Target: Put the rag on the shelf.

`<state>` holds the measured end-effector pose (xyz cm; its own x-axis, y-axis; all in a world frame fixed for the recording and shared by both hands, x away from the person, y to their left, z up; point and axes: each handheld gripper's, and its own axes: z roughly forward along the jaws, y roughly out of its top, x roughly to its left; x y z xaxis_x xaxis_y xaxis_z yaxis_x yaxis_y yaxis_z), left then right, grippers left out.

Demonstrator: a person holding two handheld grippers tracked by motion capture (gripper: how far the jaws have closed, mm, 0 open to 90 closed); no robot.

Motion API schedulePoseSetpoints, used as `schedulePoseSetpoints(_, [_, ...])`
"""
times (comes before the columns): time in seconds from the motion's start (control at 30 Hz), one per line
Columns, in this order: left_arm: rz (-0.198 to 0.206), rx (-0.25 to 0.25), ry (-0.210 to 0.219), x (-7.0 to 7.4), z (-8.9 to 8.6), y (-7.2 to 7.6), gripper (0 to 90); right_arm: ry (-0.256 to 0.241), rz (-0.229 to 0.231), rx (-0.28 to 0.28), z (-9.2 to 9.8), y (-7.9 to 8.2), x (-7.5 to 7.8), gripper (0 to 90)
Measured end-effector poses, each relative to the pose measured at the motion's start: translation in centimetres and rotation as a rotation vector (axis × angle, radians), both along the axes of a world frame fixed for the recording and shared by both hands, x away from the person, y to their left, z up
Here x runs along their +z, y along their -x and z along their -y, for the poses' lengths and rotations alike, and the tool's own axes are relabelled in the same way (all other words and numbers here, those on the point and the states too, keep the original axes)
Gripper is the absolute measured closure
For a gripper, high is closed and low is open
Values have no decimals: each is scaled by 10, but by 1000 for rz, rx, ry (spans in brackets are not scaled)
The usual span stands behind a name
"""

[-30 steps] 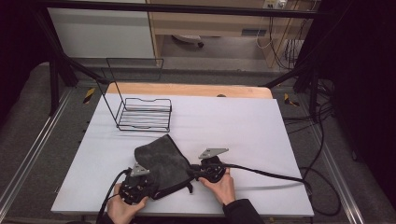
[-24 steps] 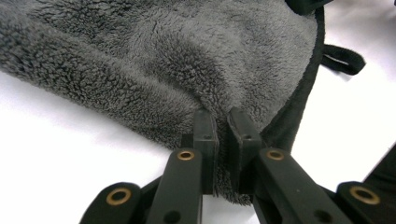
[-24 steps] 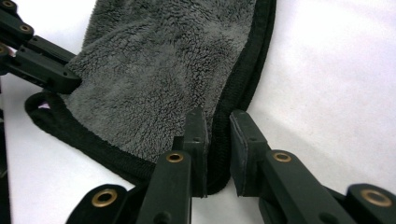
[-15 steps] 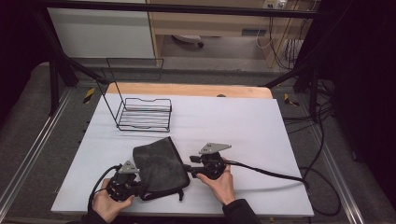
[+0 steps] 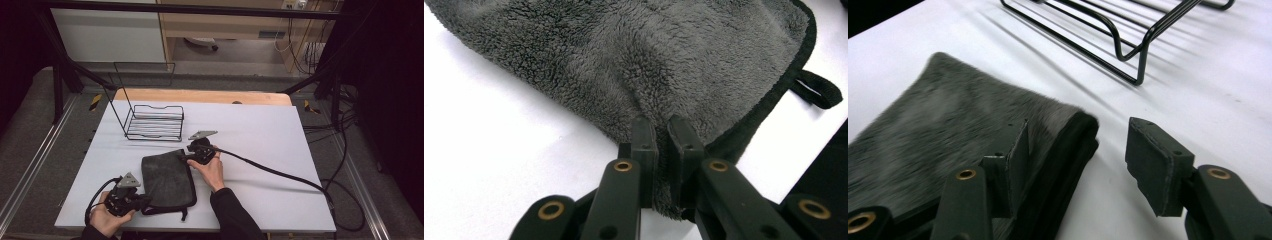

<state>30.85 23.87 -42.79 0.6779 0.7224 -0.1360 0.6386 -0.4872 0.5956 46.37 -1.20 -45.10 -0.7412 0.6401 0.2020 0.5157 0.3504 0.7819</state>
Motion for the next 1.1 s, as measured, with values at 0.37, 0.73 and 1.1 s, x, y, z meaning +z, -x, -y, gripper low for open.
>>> schedulePoseSetpoints(0.37, [-11,-9,6,0,-6,-3,832,-25,-92,39,-4,2,-7,803])
schedulePoseSetpoints(0.73, [37,10,10,1,-11,-13,824,-46,-7,-167,13,34,-1,819])
schedulePoseSetpoints(1.1, [85,68,95,13,-24,-12,584,-77,22,-95,33,31,17,392])
